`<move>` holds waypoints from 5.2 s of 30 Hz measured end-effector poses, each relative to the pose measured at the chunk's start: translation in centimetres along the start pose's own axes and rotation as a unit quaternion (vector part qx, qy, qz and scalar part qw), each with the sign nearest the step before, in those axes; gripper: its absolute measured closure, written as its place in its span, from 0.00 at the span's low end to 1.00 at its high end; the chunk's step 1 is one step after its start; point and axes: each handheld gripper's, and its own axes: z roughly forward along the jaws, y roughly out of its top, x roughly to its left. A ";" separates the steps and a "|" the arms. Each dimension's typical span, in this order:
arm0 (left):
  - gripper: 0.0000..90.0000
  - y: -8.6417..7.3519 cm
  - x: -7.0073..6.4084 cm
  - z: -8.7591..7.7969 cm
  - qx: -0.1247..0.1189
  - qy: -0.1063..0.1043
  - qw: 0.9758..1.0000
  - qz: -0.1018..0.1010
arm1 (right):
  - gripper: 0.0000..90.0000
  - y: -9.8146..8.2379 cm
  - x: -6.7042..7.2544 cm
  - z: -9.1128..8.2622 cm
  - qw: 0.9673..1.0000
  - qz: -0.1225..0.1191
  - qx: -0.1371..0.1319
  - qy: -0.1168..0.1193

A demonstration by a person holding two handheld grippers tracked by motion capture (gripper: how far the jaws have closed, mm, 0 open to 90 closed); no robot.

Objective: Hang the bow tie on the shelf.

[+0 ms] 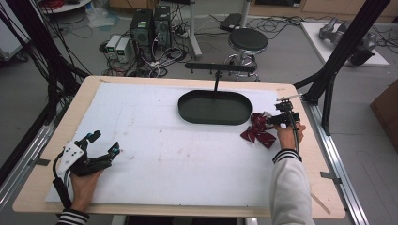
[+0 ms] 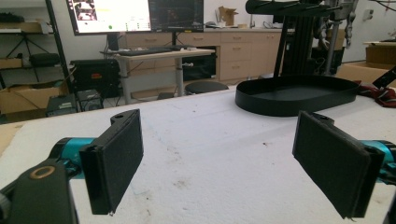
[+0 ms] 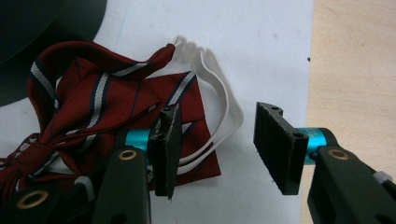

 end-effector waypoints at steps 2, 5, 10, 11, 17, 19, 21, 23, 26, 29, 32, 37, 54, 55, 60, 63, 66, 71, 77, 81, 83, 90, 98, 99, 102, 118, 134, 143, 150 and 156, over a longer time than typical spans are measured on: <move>0.18 0.0 0.0 0.0 0.000 0.000 1.000 0.000 | 0.61 0.0 0.0 0.0 1.000 0.003 0.007 -0.001; 0.18 0.0 0.0 0.0 0.000 0.000 1.000 0.001 | 0.65 -0.1 0.0 0.1 1.000 0.003 0.014 0.004; 0.18 0.0 0.0 0.0 0.000 0.000 1.000 0.000 | 0.70 -0.1 -0.1 0.1 1.000 0.008 0.016 0.009; 0.18 0.0 0.0 0.0 0.000 0.000 1.000 0.001 | 0.71 -0.1 -0.1 0.1 1.000 0.009 0.017 0.010; 0.18 0.0 0.0 0.0 0.000 0.000 1.000 0.000 | 0.83 -0.2 -0.3 0.0 0.999 0.024 0.023 0.022; 0.18 0.0 0.0 0.0 0.000 0.000 1.000 0.000 | 0.85 -0.2 -0.3 -0.1 0.999 0.024 0.024 0.024; 0.18 0.0 0.0 0.0 -0.001 0.000 1.000 -0.001 | 0.91 -0.2 -0.3 -0.1 0.999 0.022 0.026 0.025; 0.18 0.0 0.0 0.0 -0.001 0.000 1.000 0.000 | 0.95 -0.1 -0.2 -0.2 0.999 0.019 0.026 0.021; 0.18 0.0 0.0 0.0 -0.001 0.000 1.000 0.000 | 0.96 -0.1 -0.1 -0.3 0.999 0.016 0.026 0.020; 0.18 0.0 0.0 0.0 -0.001 0.000 1.000 0.000 | 0.96 -0.1 -0.1 -0.3 0.999 0.013 0.025 0.019; 0.18 0.0 0.0 0.0 -0.001 0.000 1.000 0.000 | 0.96 0.0 -0.1 -0.5 1.000 0.010 0.018 0.021; 0.18 0.0 0.0 0.0 -0.001 0.000 1.000 0.000 | 0.96 0.1 0.0 -1.2 1.000 0.015 -0.001 0.025; 0.18 0.0 0.0 0.0 -0.001 0.000 1.000 0.001 | 0.96 0.3 0.3 -2.6 0.998 -0.001 -0.051 0.024; 0.18 0.0 0.0 0.0 -0.002 0.000 1.000 0.000 | 0.96 0.4 0.4 -2.9 0.998 -0.003 -0.064 0.024; 0.18 0.0 0.0 0.0 -0.002 0.000 1.000 0.000 | 0.96 0.5 0.6 -4.1 0.994 -0.008 -0.105 0.031; 0.18 0.0 0.0 0.0 -0.002 0.001 1.000 0.001 | 0.96 0.5 0.7 -4.7 0.992 -0.012 -0.123 0.028; 0.18 0.0 -0.1 0.0 -0.002 0.001 1.000 0.001 | 0.97 0.6 1.0 -5.3 0.990 -0.017 -0.138 0.030; 0.18 0.0 -0.1 0.0 -0.002 0.001 1.000 0.002 | 0.97 0.6 1.4 -6.3 0.985 -0.016 -0.168 0.043; 0.18 0.0 -0.1 0.0 -0.002 0.001 1.000 0.003 | 0.97 0.7 2.3 -7.9 0.974 -0.019 -0.218 0.061; 0.18 0.0 -0.1 0.0 -0.002 0.001 1.000 0.003 | 0.97 0.5 2.8 -9.4 0.963 -0.019 -0.256 0.078; 0.18 0.0 -0.1 0.0 -0.001 0.001 1.000 0.004 | 0.97 0.4 3.1 -10.0 0.960 -0.020 -0.267 0.080; 0.18 0.0 -0.1 0.0 -0.002 0.001 1.000 0.003 | 0.97 0.1 3.6 -11.5 0.953 -0.028 -0.290 0.086; 0.18 0.0 -0.1 0.0 -0.003 0.002 1.000 0.001 | 0.97 0.2 4.3 -14.0 0.943 -0.037 -0.319 0.089; 0.18 0.0 -0.1 0.0 -0.003 0.001 1.000 0.001 | 0.97 0.3 4.5 -14.4 0.942 -0.038 -0.321 0.090; 0.18 0.0 -0.1 0.0 -0.003 0.001 1.000 0.001 | 0.97 0.6 5.1 -15.3 0.937 -0.045 -0.335 0.090; 0.18 0.0 0.0 0.0 -0.004 0.001 1.000 0.000 | 0.97 3.5 8.0 -18.1 0.924 -0.068 -0.361 0.105; 0.18 0.0 0.0 0.0 -0.003 0.000 1.000 0.001 | 0.97 7.3 11.3 -17.0 0.923 -0.092 -0.353 0.120; 0.18 0.0 0.0 0.0 -0.004 0.000 1.000 -0.001 | 0.97 9.4 12.8 -14.6 0.928 -0.097 -0.339 0.118; 0.18 0.0 0.0 0.0 -0.004 0.000 1.000 -0.002 | 0.97 11.1 13.4 -14.1 0.927 -0.103 -0.344 0.107; 0.18 0.0 0.0 -0.1 -0.005 0.000 1.000 -0.002 | 0.97 12.4 13.1 -13.4 0.929 -0.091 -0.343 0.106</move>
